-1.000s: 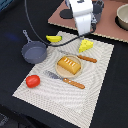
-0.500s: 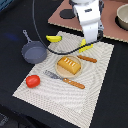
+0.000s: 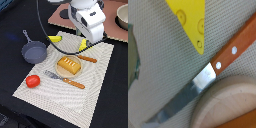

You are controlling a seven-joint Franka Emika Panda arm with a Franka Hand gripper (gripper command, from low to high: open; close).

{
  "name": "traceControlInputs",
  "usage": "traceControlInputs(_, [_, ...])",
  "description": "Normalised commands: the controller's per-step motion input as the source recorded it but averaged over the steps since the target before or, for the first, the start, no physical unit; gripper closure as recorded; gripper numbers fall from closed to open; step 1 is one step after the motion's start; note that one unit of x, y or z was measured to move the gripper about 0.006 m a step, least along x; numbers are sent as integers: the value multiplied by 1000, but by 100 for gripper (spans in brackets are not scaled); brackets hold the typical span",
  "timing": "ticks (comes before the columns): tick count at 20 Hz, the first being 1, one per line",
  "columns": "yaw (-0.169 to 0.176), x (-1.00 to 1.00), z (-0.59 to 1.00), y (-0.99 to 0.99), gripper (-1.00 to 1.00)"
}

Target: Interact with the objects in diverse but meaningful ways.

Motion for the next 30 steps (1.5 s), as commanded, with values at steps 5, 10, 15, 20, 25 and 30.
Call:
traceControlInputs(5, [28,426,-50,121,-100])
traceControlInputs(10, [22,345,-38,227,-100])
traceControlInputs(15, [20,271,-13,322,-100])
traceControlInputs(20, [45,129,-59,317,-100])
traceControlInputs(25, [48,164,-98,260,-100])
traceControlInputs(30, [36,171,-105,267,-100])
